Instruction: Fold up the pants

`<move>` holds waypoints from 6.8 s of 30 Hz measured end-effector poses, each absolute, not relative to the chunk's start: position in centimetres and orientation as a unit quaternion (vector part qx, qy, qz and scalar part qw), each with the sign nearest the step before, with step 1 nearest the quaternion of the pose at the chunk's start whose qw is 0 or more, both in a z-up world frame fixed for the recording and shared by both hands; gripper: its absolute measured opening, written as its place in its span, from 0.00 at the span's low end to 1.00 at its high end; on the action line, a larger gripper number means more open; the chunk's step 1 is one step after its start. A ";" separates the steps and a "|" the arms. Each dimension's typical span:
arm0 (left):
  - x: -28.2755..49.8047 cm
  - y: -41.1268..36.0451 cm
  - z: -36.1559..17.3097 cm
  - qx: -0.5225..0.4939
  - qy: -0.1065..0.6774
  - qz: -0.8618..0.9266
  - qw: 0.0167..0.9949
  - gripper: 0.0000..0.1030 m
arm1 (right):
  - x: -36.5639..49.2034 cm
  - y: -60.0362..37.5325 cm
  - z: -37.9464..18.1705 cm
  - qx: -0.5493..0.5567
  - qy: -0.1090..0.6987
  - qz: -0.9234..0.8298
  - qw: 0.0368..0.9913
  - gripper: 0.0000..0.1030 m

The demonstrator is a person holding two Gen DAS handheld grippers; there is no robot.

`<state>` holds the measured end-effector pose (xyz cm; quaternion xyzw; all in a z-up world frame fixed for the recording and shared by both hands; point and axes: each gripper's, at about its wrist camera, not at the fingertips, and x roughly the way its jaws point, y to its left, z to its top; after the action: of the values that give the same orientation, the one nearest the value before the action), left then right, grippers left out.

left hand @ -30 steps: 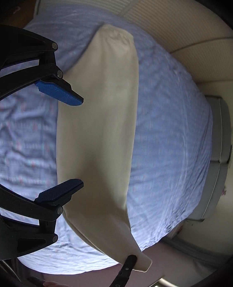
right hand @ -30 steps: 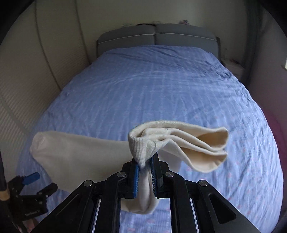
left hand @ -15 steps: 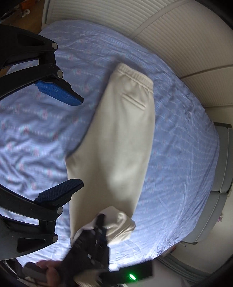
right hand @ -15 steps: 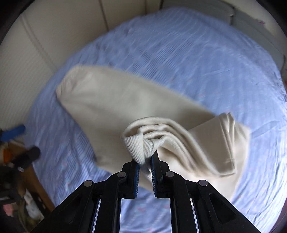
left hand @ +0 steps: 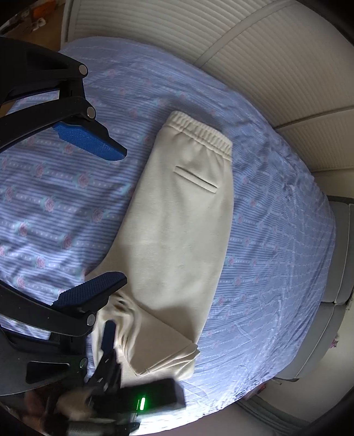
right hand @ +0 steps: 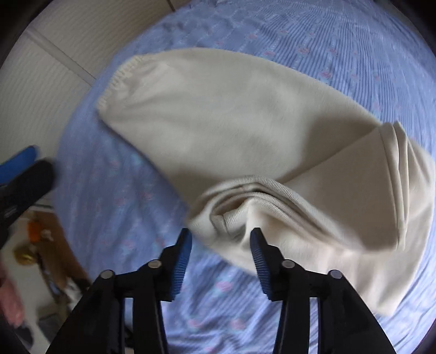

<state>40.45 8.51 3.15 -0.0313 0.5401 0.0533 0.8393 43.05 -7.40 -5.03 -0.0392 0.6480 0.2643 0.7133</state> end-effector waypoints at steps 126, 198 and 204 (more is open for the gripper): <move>38.0 3.8 -6.6 -0.345 0.537 0.036 0.769 0.13 | 61.4 -11.0 -4.5 -0.191 0.563 0.365 0.716 0.51; 37.1 6.2 -11.8 -0.334 0.536 0.022 0.775 0.42 | 61.0 4.5 -13.2 -0.557 0.620 0.235 0.500 0.48; 37.1 6.6 -11.9 -0.341 0.535 0.017 0.772 0.42 | 61.6 6.7 -11.2 -0.517 0.632 0.261 0.516 0.48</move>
<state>37.12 6.60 -11.91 -0.3414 0.5355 0.0172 0.7723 61.59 6.73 -11.20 -0.5168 0.6315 0.2609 0.5158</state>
